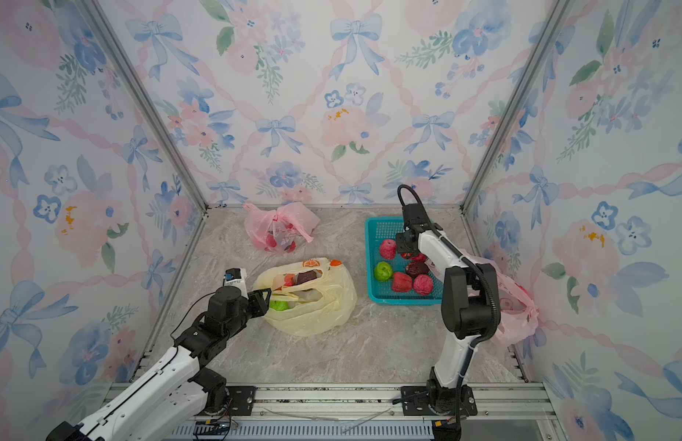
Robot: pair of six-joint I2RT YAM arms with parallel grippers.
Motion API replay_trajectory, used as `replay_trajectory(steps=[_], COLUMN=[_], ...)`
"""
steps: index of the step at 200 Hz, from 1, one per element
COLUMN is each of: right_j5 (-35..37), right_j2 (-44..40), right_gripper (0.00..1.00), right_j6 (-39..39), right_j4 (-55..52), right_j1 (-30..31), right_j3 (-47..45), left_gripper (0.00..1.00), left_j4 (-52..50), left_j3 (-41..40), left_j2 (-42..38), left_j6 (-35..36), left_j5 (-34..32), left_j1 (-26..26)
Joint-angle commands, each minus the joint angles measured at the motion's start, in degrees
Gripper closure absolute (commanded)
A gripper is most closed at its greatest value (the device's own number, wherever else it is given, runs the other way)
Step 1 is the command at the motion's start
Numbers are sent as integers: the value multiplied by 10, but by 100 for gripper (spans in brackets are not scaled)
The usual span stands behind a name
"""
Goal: Untie the knot of a plastic bag & take out the apple
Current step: Place the apple in the basket, then pick up the apple from the plastic bag.
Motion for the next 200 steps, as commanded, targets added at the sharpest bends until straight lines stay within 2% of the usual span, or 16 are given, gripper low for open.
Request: replay_trajectory(steps=[1,18,48,63,84,112,128,163,200], right_j5=[-59,-107,-173,-205,-269,-381,-421,-430,-399], right_j2=[-8,-49,-138,-171,-196,-175,-148,-68,-10], right_gripper=[21,13,16,24,27,37,41,42,42], right_j6=[-3,-6,-16,-29,-46,-11,11,26,11], right_j4=[-9,11,13,5,-8,22,38,32,9], right_j1=[-4,5,45,99,199,305,350,411,450], right_j3=[13,-11,-34,-38,-38,-32,-23,7,30], left_gripper=[55,55,57,59,61,64,66,62,62], left_j4=[-41,-44,-44,-44,-43,-31,-24,-12,11], left_j3=[8,-1,-15,-23,-33,-50,-54,-60,-67], left_j2=[18,40,64,68,72,86,96,121,124], left_j6=[11,5,-9,-13,-20,-28,-34,-50,-71], left_j5=[-32,-27,-26,-32,-42,-47,-45,-43,-27], left_j1=[-3,-3,-3,-3,-3,-1,0,5,12])
